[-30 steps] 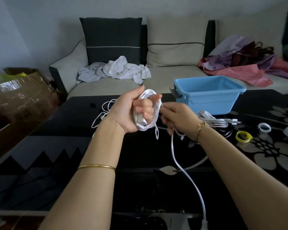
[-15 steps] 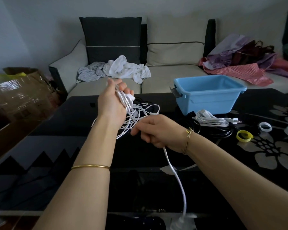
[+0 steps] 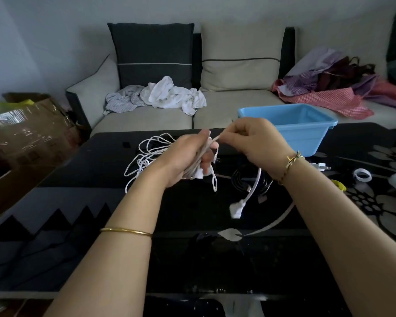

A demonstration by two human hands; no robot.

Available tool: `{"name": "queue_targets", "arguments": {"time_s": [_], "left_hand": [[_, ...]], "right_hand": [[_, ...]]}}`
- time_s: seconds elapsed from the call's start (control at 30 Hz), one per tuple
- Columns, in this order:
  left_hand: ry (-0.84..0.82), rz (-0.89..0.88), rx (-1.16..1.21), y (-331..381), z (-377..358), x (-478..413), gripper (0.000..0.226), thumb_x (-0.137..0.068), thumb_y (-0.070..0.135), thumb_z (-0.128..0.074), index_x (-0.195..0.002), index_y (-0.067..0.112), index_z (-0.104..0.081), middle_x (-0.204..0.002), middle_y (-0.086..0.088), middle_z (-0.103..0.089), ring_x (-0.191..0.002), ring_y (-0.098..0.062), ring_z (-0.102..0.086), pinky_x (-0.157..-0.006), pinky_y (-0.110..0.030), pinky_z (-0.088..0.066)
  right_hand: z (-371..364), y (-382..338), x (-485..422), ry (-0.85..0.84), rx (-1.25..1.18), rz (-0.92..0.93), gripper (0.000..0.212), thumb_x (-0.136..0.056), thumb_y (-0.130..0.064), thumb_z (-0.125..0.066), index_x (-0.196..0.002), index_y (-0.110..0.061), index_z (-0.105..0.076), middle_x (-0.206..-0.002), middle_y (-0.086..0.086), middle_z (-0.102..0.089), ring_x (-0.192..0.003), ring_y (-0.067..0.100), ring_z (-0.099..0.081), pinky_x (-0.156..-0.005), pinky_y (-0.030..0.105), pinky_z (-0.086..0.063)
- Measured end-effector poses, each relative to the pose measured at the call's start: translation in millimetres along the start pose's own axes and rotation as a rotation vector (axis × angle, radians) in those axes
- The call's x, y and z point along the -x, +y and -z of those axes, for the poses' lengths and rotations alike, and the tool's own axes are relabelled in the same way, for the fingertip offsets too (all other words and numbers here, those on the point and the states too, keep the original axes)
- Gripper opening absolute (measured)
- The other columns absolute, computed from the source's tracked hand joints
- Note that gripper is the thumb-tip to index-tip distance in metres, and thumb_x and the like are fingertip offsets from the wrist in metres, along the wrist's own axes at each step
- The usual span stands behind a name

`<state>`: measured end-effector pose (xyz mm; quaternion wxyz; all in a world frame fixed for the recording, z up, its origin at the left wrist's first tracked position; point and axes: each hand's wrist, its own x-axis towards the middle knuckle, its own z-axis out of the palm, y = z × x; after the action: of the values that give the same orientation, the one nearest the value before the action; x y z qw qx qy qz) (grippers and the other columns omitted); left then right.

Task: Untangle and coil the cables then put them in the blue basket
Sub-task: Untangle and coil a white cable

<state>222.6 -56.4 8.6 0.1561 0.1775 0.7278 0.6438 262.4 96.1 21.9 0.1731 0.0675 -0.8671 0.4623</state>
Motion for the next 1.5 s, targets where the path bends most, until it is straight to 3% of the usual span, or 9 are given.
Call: {"name": "queue_targets", "arguments": {"time_s": [0.07,0.17,0.43,0.63,0.83,1.0,1.1,1.33,1.5], "left_hand": [[-0.138,0.069,0.082,1,-3,0,0.051,-0.102,0.042,-0.03,-0.1,-0.001,-0.058,-0.048,0.006,-0.037,-0.043,-0.009,-0.038,-0.047,-0.021,-0.043],[-0.244,0.082,0.122,3,-4,0,0.049,-0.095,0.044,-0.039,-0.094,0.001,-0.062,-0.045,0.009,-0.03,-0.041,-0.005,-0.031,-0.047,-0.02,-0.039],[-0.287,0.084,0.491,8,2,4,0.034,-0.082,0.037,-0.05,-0.078,0.005,-0.063,-0.035,0.013,-0.025,-0.031,-0.001,-0.026,-0.039,-0.015,-0.028],[-0.202,0.017,0.817,9,7,1,0.033,-0.087,0.034,-0.048,-0.077,0.008,-0.066,-0.035,0.01,-0.027,-0.031,-0.003,-0.029,-0.038,-0.013,-0.032],[-0.105,-0.015,1.032,5,9,-1,0.038,-0.097,0.037,-0.042,-0.088,0.006,-0.062,-0.036,0.008,-0.029,-0.032,-0.005,-0.029,-0.04,-0.012,-0.033],[-0.101,-0.024,1.046,6,6,0,0.03,-0.086,0.031,-0.052,-0.08,0.006,-0.066,-0.034,0.008,-0.029,-0.03,-0.006,-0.029,-0.039,-0.013,-0.033],[-0.074,-0.035,1.016,7,3,0,0.023,-0.081,0.025,-0.054,-0.076,0.007,-0.066,-0.034,0.008,-0.027,-0.03,-0.006,-0.028,-0.039,-0.012,-0.032],[0.027,-0.116,1.114,4,4,-7,0.043,-0.1,0.036,-0.039,-0.098,-0.001,-0.061,-0.049,0.009,-0.037,-0.045,-0.004,-0.037,-0.053,-0.017,-0.042],[0.139,-0.172,1.02,8,4,-8,0.023,-0.104,0.024,-0.028,-0.098,0.007,-0.042,-0.061,0.005,-0.043,-0.058,-0.009,-0.041,-0.079,-0.023,-0.041]], "right_hand": [[2,3,-3,0.111,0.063,0.055,0.016,-0.083,-0.021,-0.068,-0.08,-0.005,-0.068,-0.063,0.0,-0.059,-0.055,0.007,-0.048,-0.056,0.022,-0.04],[3,6,-4,0.194,0.116,0.108,0.013,-0.082,-0.023,-0.068,-0.076,-0.012,-0.067,-0.065,-0.009,-0.058,-0.06,0.004,-0.051,-0.06,0.023,-0.041],[-7,23,-7,0.315,0.002,0.08,0.015,-0.089,-0.018,-0.061,-0.089,-0.01,-0.073,-0.087,0.008,-0.07,-0.079,0.017,-0.059,-0.076,0.03,-0.046],[-25,33,-1,0.207,-0.001,0.028,0.019,-0.093,-0.017,-0.055,-0.095,-0.012,-0.073,-0.059,-0.015,-0.052,-0.053,0.001,-0.048,-0.054,0.009,-0.037],[-44,27,1,0.016,0.006,0.012,0.026,-0.096,-0.015,-0.047,-0.091,0.002,-0.066,-0.058,-0.001,-0.049,-0.044,0.001,-0.042,-0.047,0.01,-0.035],[-48,21,2,-0.043,-0.439,-0.205,0.023,-0.097,-0.012,-0.047,-0.09,-0.002,-0.067,-0.058,0.008,-0.048,-0.037,0.008,-0.031,-0.036,0.017,-0.028],[-49,19,4,-0.069,-0.49,-0.218,0.026,-0.097,-0.009,-0.045,-0.087,0.002,-0.066,-0.059,0.01,-0.048,-0.037,0.01,-0.032,-0.036,0.018,-0.03],[-56,18,11,-0.205,-0.08,-0.123,0.022,-0.096,-0.009,-0.041,-0.079,-0.007,-0.055,-0.065,0.01,-0.06,-0.039,0.012,-0.052,-0.042,0.019,-0.043],[-58,5,16,-0.393,0.259,0.007,0.018,-0.092,-0.011,-0.045,-0.097,-0.006,-0.062,-0.072,0.003,-0.071,-0.063,0.005,-0.06,-0.066,0.011,-0.046]]}}
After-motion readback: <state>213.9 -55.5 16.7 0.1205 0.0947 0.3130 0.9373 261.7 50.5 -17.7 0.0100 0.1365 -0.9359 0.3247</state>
